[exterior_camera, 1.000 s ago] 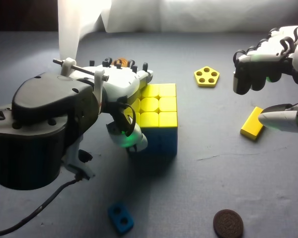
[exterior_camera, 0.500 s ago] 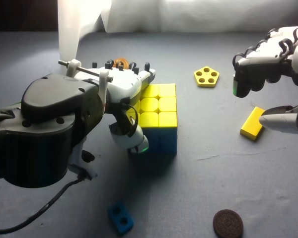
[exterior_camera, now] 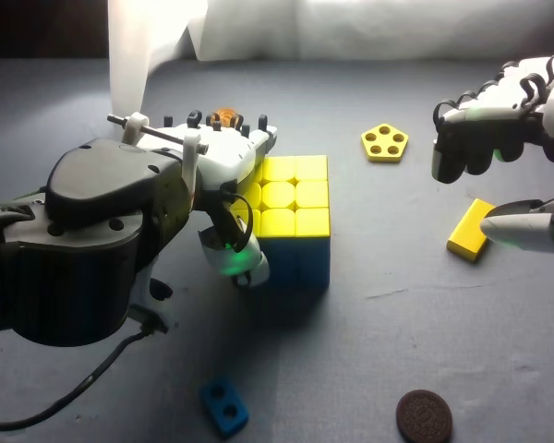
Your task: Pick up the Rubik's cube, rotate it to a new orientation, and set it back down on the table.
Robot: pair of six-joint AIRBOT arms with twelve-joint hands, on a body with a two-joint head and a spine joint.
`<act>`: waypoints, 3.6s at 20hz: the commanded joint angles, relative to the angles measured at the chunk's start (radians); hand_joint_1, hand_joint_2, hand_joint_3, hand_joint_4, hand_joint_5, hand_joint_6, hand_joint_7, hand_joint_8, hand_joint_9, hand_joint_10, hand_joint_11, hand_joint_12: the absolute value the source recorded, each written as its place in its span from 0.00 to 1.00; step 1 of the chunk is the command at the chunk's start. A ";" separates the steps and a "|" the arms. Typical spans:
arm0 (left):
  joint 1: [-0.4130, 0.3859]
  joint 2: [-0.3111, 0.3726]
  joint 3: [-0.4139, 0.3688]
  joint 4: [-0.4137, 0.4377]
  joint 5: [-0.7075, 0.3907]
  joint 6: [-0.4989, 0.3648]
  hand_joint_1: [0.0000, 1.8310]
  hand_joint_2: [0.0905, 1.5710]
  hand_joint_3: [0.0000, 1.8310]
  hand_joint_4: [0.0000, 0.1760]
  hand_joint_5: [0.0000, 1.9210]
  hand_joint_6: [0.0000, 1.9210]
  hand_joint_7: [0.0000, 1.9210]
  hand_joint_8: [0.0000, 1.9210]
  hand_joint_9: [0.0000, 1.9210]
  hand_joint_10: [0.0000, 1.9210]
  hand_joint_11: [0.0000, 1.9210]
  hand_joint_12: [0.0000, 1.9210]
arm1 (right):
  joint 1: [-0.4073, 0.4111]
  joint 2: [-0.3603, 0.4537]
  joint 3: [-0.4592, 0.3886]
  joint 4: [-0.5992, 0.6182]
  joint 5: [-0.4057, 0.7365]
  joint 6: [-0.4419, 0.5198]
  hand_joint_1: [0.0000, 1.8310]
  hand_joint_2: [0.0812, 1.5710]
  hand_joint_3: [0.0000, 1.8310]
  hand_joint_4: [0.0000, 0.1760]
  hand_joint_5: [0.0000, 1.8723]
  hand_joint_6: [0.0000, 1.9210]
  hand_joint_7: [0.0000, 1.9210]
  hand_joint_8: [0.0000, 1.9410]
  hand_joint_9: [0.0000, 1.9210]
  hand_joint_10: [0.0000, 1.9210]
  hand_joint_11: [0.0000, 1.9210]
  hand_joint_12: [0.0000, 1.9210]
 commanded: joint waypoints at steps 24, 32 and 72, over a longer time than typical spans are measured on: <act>-0.038 -0.011 -0.005 0.006 -0.006 0.025 0.56 0.86 0.01 0.00 0.27 0.84 0.23 0.89 0.13 0.88 0.07 0.98 | -0.101 0.002 -0.007 0.108 0.384 -0.148 0.31 0.84 0.00 0.00 0.14 0.59 0.19 0.62 0.14 0.86 0.08 1.00; -0.092 0.009 -0.029 -0.010 -0.007 0.033 0.53 0.93 0.00 0.05 0.20 0.95 0.23 1.00 0.14 1.00 0.17 1.00 | -0.186 -0.012 -0.020 0.220 0.562 -0.357 0.30 0.85 0.00 0.00 0.13 0.59 0.19 0.62 0.14 0.85 0.08 1.00; -0.324 0.062 -0.123 -0.161 -0.046 0.133 0.64 0.78 0.00 0.00 0.03 0.98 0.05 1.00 0.11 1.00 0.15 1.00 | -0.309 -0.032 -0.061 0.381 0.804 -0.435 0.31 0.83 0.00 0.00 0.13 0.01 0.24 0.75 0.20 0.91 0.14 1.00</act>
